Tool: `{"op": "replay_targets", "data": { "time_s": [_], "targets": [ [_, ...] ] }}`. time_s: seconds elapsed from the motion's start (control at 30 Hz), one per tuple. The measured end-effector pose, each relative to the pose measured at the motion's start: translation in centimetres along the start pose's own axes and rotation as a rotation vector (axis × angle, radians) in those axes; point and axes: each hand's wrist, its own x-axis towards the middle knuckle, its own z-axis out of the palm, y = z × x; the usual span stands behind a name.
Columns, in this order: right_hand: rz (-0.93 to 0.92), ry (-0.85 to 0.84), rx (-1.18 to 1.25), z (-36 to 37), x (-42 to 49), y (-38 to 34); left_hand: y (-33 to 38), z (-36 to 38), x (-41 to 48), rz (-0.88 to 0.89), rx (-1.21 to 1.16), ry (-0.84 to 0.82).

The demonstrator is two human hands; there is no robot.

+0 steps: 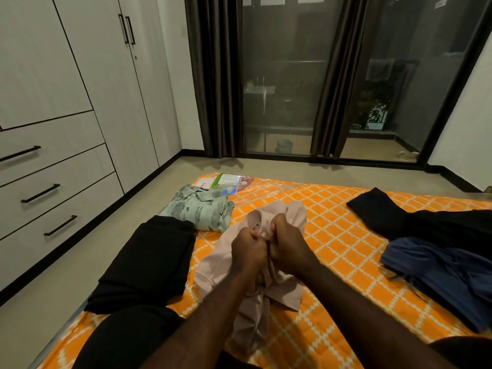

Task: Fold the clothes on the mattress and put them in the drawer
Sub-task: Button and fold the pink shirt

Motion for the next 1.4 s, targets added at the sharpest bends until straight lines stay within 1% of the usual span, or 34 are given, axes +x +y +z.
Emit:
{"op": "replay_targets", "data": {
  "time_s": [0.07,0.1,0.17,0.23,0.3,0.43,0.53,0.67,0.73,0.83,0.87,0.9,0.97,1.0,1.03,1.07,1.13,1.2,1.3,1.4],
  "targets": [
    [-0.131,0.061,-0.098,0.2,-0.3,-1.0,0.3,-0.1,-0.3,0.008,0.034,0.021],
    [-0.164,0.09,-0.139,0.3,-0.5,-1.3,0.4,-0.2,-0.3,0.019,0.044,0.032],
    [-0.16,0.125,-0.178,0.6,-0.6,-1.5,0.5,-0.5,-0.4,0.053,0.037,0.048],
    [-0.045,0.123,-0.127,0.5,-0.5,-1.7,0.4,-0.8,-0.6,0.081,0.009,0.062],
    [0.083,0.137,-0.069,0.3,-0.3,-1.8,0.0,-0.9,-0.5,0.065,-0.075,0.037],
    [0.219,0.201,-0.009,0.0,-0.1,-2.0,0.2,-1.0,-0.3,-0.009,-0.265,-0.028],
    [0.318,0.226,0.083,-0.2,0.0,-2.0,0.5,-1.2,-0.3,-0.056,-0.406,-0.113],
    [0.47,0.213,0.231,-0.7,0.3,-1.4,0.7,-1.7,-0.3,-0.046,-0.488,-0.203],
    [0.439,0.176,0.22,-0.8,0.2,-1.0,0.5,-1.6,-0.3,-0.034,-0.482,-0.224],
    [0.295,0.131,0.161,-0.7,-0.1,-0.5,0.3,-1.5,-0.3,-0.022,-0.492,-0.241],
    [0.262,0.108,0.191,-0.8,0.0,-0.4,0.3,-1.7,-0.1,-0.021,-0.509,-0.239],
    [0.268,0.08,0.284,-0.9,0.1,-0.3,0.3,-1.9,0.1,-0.019,-0.534,-0.24],
    [0.361,0.045,0.603,-1.3,0.4,0.1,0.5,-2.6,0.5,-0.022,-0.58,-0.254],
    [0.404,0.043,0.725,-1.5,0.4,0.3,0.6,-2.9,0.6,-0.013,-0.586,-0.268],
    [0.419,0.053,0.757,-1.5,0.4,0.5,0.5,-3.1,0.8,0.009,-0.577,-0.282],
    [0.416,0.053,0.737,-1.4,0.4,0.6,0.5,-3.2,0.8,0.043,-0.559,-0.304],
    [0.376,0.038,0.633,-1.1,0.3,0.6,0.3,-3.4,0.7,0.115,-0.527,-0.358],
    [0.369,0.046,0.601,-0.8,0.1,0.5,0.3,-3.5,0.9,0.157,-0.49,-0.389],
    [0.416,0.077,0.728,-1.0,0.1,0.4,0.2,-3.7,1.2,0.212,-0.458,-0.409],
    [0.478,0.06,0.882,-1.1,0.1,0.1,0.3,-3.9,1.1,0.236,-0.479,-0.459]
  ]
}}
